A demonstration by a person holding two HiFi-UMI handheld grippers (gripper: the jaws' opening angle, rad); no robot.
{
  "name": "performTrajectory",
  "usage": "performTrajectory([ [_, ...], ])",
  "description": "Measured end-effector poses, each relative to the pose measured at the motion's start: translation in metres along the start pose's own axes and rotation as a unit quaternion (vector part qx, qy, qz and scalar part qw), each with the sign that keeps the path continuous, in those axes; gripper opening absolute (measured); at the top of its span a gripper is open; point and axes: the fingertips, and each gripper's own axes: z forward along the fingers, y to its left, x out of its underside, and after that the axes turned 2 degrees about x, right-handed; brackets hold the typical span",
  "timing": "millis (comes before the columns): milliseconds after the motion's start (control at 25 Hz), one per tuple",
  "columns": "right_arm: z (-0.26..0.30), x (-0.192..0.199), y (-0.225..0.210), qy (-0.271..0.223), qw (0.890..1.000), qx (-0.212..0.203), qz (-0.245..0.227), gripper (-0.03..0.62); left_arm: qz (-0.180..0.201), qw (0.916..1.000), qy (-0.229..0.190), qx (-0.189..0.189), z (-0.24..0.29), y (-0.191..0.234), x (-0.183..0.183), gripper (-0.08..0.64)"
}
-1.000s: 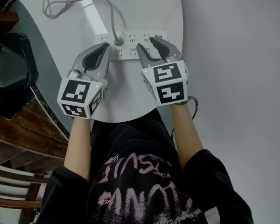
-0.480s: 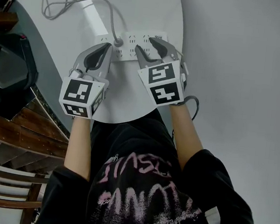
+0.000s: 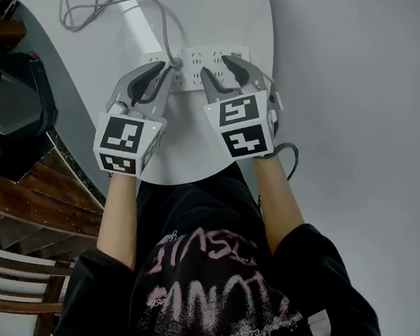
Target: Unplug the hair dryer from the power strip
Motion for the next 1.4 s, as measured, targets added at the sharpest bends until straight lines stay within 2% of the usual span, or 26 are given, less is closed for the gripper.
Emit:
performTrajectory([
  [320,0.002,0.003,0.001,0.006,1.0,0.001,0.002,0.183,0.002,0.9999,-0.002,0.015,0.001,0.002,0.002,0.088],
  [560,0.004,-0.001,0.001,0.003,1.0,0.0,-0.001,0.183,0.02,0.9994,0.009,0.028,0.014,-0.005,0.003,0.107],
  [880,0.004,0.001,0.0,0.007,1.0,-0.001,-0.001,0.183,0.02,0.9994,0.018,0.02,0.021,-0.002,0.003,0.08],
  [1160,0.004,0.001,0.0,0.014,1.0,-0.001,-0.004,0.184,0.037,0.9989,0.024,0.014,0.02,-0.004,0.002,0.072],
  [1400,0.003,0.001,0.0,0.019,1.0,0.001,-0.004,0.184,0.024,0.9994,0.021,0.012,0.019,-0.004,0.0,0.063],
])
